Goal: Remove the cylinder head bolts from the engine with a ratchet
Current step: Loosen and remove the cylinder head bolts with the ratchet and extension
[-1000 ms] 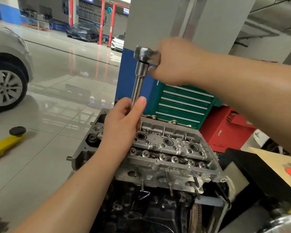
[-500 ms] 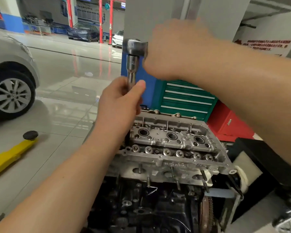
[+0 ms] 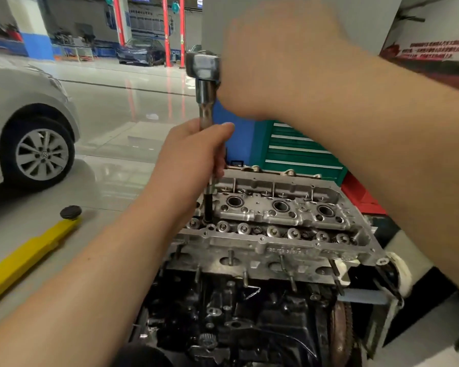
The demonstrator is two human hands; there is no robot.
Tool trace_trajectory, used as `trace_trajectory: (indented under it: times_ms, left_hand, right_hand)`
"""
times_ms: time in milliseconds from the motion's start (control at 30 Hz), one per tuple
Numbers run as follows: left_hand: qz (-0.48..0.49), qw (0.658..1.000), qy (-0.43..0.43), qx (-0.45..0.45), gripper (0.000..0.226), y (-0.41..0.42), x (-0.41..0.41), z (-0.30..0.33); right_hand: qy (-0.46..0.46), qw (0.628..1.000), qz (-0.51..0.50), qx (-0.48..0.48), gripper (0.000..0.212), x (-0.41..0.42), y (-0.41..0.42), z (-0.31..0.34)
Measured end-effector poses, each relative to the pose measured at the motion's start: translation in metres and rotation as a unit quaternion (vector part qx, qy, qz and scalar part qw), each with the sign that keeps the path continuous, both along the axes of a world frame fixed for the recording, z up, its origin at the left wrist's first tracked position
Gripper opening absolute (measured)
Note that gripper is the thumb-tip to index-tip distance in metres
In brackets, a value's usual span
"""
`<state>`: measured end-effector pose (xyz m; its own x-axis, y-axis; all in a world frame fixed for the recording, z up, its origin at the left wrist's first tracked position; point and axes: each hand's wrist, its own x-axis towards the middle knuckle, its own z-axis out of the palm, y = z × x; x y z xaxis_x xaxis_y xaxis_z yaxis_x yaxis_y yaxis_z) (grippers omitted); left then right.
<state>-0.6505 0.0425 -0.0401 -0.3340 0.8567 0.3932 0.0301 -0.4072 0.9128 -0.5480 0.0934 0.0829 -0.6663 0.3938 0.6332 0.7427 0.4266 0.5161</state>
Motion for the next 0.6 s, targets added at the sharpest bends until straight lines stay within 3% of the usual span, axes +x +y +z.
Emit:
trace_trajectory:
  times_ms: [100,200,267,333,400,467,600]
  left_hand:
    - [-0.157,0.983,-0.086,-0.035,0.041,0.0,0.001,0.003]
    - [-0.253,0.963,-0.037,-0.084,0.034,0.0,-0.008,0.015]
    - [-0.162,0.982,0.029,-0.088,0.028,0.0,-0.009,0.016]
    - [-0.035,0.997,0.042,-0.06,0.018,-0.005,-0.002,0.012]
    - [0.061,0.997,0.03,-0.024,0.014,-0.008,0.011,0.003]
    - [0.101,0.995,0.025,-0.006,0.018,-0.008,0.016,-0.003]
    - [-0.161,0.985,-0.045,-0.039,0.041,-0.006,0.002,0.011]
  right_hand:
    - [0.008,0.998,0.038,-0.051,0.019,-0.002,0.004,0.005]
    - [0.048,0.975,0.068,-0.206,0.032,0.008,0.018,0.004]
    - [0.076,0.972,0.034,-0.222,0.032,0.015,0.021,0.001]
    - [0.06,0.989,-0.035,-0.128,0.027,0.012,0.014,0.0]
    - [0.03,0.999,-0.019,-0.027,0.025,0.004,0.002,-0.003]
    - [0.021,1.0,0.018,-0.001,0.023,-0.002,-0.003,-0.003]
    - [0.058,0.98,0.086,-0.172,0.029,0.004,0.013,-0.002]
